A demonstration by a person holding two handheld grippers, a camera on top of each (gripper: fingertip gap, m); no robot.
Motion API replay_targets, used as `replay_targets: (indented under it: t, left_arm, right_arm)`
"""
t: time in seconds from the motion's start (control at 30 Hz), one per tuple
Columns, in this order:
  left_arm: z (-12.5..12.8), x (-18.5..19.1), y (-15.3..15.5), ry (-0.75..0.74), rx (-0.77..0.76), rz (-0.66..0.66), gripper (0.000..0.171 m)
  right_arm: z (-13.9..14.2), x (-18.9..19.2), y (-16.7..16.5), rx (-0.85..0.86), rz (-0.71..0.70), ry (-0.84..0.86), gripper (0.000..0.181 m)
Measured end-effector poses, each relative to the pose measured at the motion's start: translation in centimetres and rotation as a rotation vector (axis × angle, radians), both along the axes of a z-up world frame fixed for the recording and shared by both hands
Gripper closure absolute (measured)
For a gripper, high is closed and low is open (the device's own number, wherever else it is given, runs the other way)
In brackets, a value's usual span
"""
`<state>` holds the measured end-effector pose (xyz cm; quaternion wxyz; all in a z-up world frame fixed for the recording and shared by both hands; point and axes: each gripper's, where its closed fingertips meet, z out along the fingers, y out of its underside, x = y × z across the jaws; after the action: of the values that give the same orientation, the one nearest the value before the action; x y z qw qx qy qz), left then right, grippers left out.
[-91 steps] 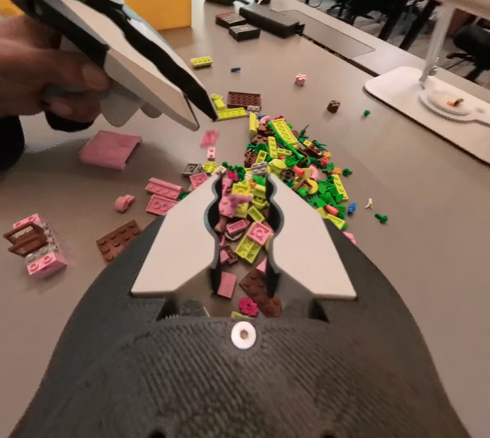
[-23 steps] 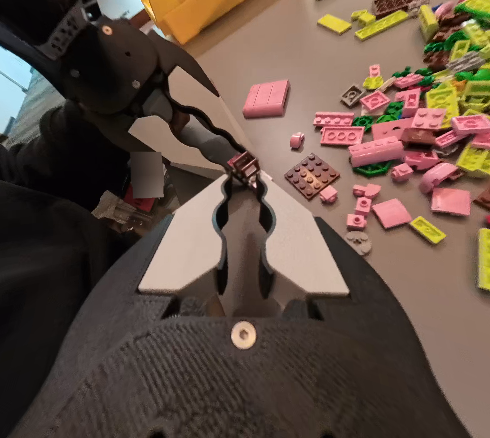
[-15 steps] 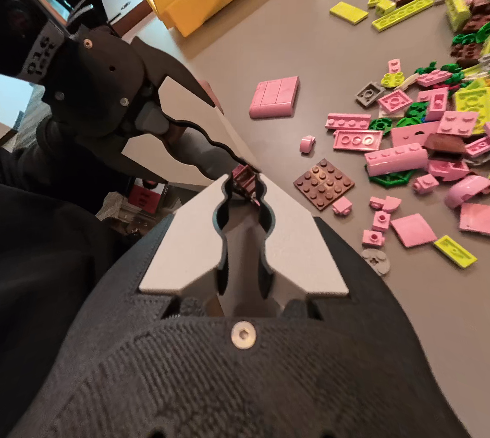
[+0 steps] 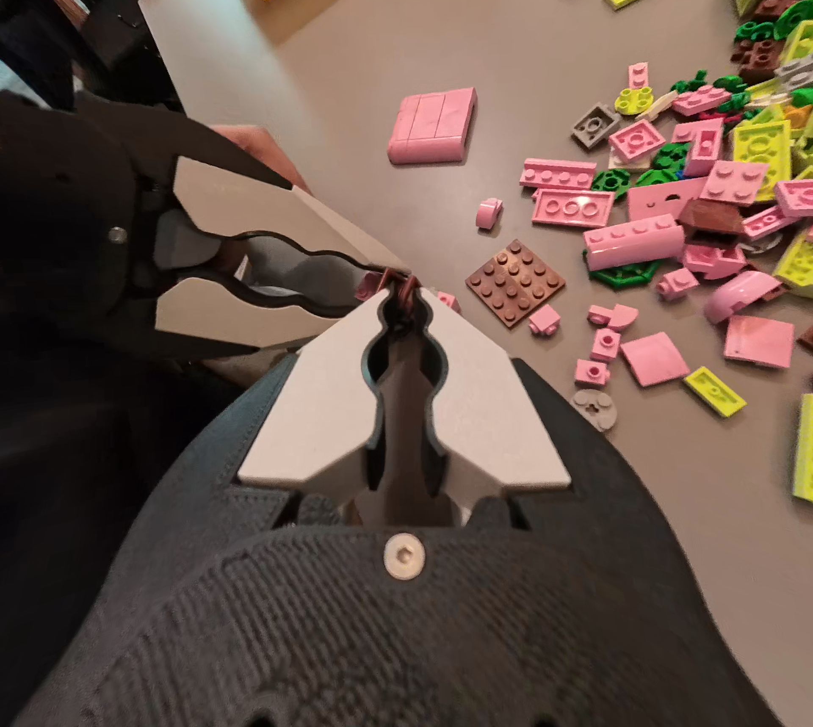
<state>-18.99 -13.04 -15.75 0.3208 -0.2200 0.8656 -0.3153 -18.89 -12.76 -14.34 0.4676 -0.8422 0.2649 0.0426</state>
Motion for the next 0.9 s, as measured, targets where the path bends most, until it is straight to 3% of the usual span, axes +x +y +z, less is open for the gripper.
replay_targets:
  t: [0.17, 0.23, 0.27, 0.43, 0.63, 0.9]
  left_arm:
    - [0.23, 0.04, -0.22, -0.016, -0.029, -0.003, 0.151]
    - [0.49, 0.34, -0.35, -0.038, -0.034, 0.018, 0.138]
    - [0.31, 0.3, -0.43, -0.04, -0.02, 0.018, 0.151]
    - [0.15, 0.71, 0.11, 0.011, -0.061, 0.067, 0.153]
    - [0.46, 0.71, 0.17, -0.061, -0.032, 0.073, 0.153]
    - [0.09, 0.6, 0.39, 0.009, -0.058, 0.074, 0.152]
  right_arm:
    - [0.12, 0.36, -0.01, 0.002, -0.013, -0.012, 0.181]
    - [0.09, -0.01, 0.3, 0.014, 0.011, 0.01, 0.181]
    - [0.05, -0.24, 0.54, 0.018, 0.023, 0.02, 0.181]
    - [0.0, 0.05, 0.81, 0.0, 0.017, -0.035, 0.181]
    - [0.29, 0.15, 0.81, 0.009, 0.021, -0.032, 0.181]
    - [0.24, 0.2, 0.94, 0.014, 0.02, -0.037, 0.181]
